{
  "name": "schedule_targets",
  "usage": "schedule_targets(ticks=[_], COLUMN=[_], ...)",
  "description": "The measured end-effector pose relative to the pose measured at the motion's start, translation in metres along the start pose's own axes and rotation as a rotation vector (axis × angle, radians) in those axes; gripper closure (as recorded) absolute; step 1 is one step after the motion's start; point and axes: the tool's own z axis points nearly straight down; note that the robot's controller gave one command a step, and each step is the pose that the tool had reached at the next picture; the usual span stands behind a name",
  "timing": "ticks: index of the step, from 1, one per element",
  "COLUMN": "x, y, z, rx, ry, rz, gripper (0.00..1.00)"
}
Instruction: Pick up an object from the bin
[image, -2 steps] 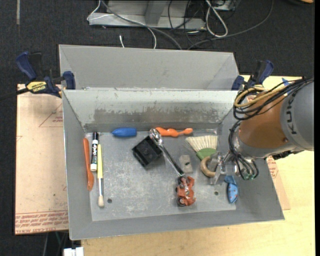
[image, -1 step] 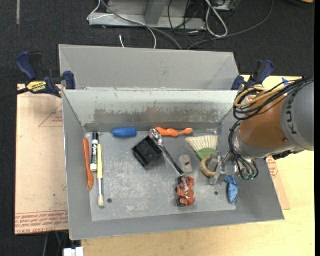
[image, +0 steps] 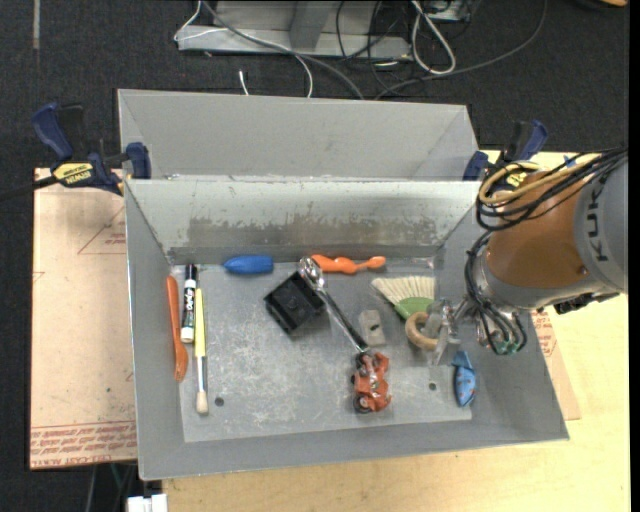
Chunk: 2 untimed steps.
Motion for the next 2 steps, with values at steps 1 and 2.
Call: schedule_targets(ticks=[1, 2], x=[-0.003, -0.004], y=[0.000, 0.000], z=[-0.031, -0.042], rx=[0.001, 0.001], ry=[-0.010, -0.013], rz=[0.000, -0.001], gripper=[1.00, 1.00])
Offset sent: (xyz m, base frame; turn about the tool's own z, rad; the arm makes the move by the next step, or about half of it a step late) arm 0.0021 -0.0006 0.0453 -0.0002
